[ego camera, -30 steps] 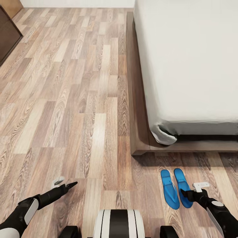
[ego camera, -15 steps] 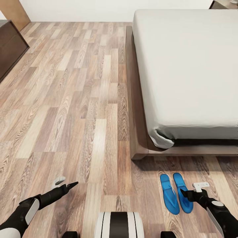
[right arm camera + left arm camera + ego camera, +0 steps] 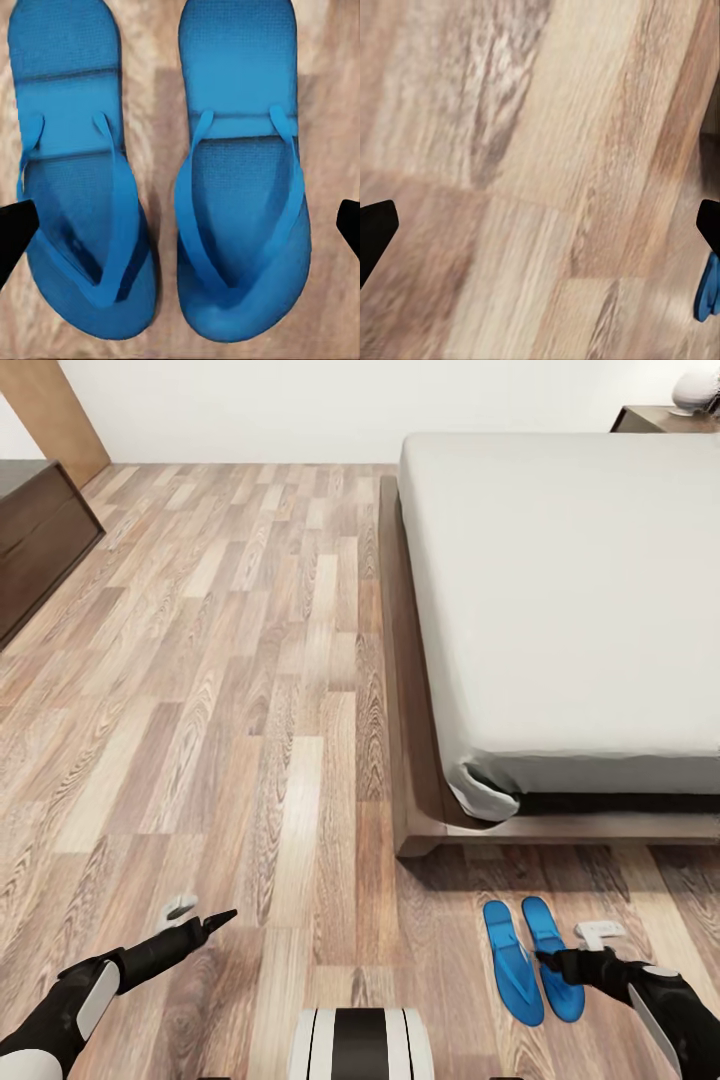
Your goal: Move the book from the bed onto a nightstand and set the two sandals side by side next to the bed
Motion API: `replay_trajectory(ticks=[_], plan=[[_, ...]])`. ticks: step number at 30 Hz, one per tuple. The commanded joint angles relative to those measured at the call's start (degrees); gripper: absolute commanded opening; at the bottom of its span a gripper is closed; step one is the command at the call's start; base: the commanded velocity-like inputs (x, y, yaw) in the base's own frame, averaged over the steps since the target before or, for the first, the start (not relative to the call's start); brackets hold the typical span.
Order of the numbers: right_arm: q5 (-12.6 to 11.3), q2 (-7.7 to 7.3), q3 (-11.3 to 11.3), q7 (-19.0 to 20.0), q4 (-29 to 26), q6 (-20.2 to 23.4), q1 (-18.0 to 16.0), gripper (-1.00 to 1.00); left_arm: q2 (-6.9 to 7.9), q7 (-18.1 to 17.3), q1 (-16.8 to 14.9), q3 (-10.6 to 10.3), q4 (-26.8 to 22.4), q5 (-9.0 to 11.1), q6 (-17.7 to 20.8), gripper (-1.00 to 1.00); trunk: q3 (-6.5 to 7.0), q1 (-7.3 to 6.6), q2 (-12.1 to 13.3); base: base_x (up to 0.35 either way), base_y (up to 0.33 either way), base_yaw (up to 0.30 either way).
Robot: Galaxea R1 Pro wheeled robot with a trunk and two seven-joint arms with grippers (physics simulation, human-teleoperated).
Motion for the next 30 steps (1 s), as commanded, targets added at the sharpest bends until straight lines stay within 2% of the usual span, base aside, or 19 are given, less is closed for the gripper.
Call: replay_trajectory(ticks=[1, 4, 9, 24, 27, 28, 30], plan=[[-0.08, 0.01, -0.28, 3.12, -0.08, 0.77, 0.0, 1.0, 0.0, -0.11, -0.02, 0.08, 0.01, 0.32, 0.47, 1.0, 0.2, -0.03, 0.0, 0.0, 0.0, 0.0], [-0.53, -0.01, -0.32, 9.47, -0.1, 1.16, 0.0, 1.0, 0.01, -0.11, -0.02, 0.1, 0.01, 0.32, 0.48, 1.0, 0.86, -0.11, 0.04, 0.0, 0.0, 0.0], [-2.19, -0.02, -0.34, 14.59, -0.08, 1.32, 0.0, 1.0, 0.0, -0.11, -0.02, 0.1, 0.01, 0.32, 0.48, 1.0, 1.97, -0.24, 0.11, 0.0, 0.0, 0.0], [-2.45, -0.02, -0.27, 15.19, -0.1, 1.22, 0.0, 1.0, -0.03, -0.11, -0.02, 0.08, 0.01, 0.32, 0.48, 1.0, 5.29, -0.62, 0.31, 0.0, 0.0, 0.0], [-2.51, -0.09, -1.01, 15.11, -0.1, 1.15, 0.0, 1.0, -0.02, -0.12, -0.02, 0.11, 0.01, 0.32, 0.49, 1.0, 5.96, -0.7, 0.35, 0.0, 0.0, 0.0], [-2.48, -0.11, -3.45, 14.91, -0.07, 0.8, 0.0, 1.0, -0.03, -0.12, -0.02, 0.09, 0.01, 0.32, 0.48, 1.0, 6.18, -0.73, 0.36, 0.0, 0.0, 0.0], [-2.47, -0.11, -4.03, 14.93, -0.08, 0.62, 0.0, 1.0, -0.04, -0.12, -0.02, 0.09, 0.01, 0.32, 0.5, 1.0, 6.62, -0.78, 0.39, 0.0, 0.0, 0.0]])
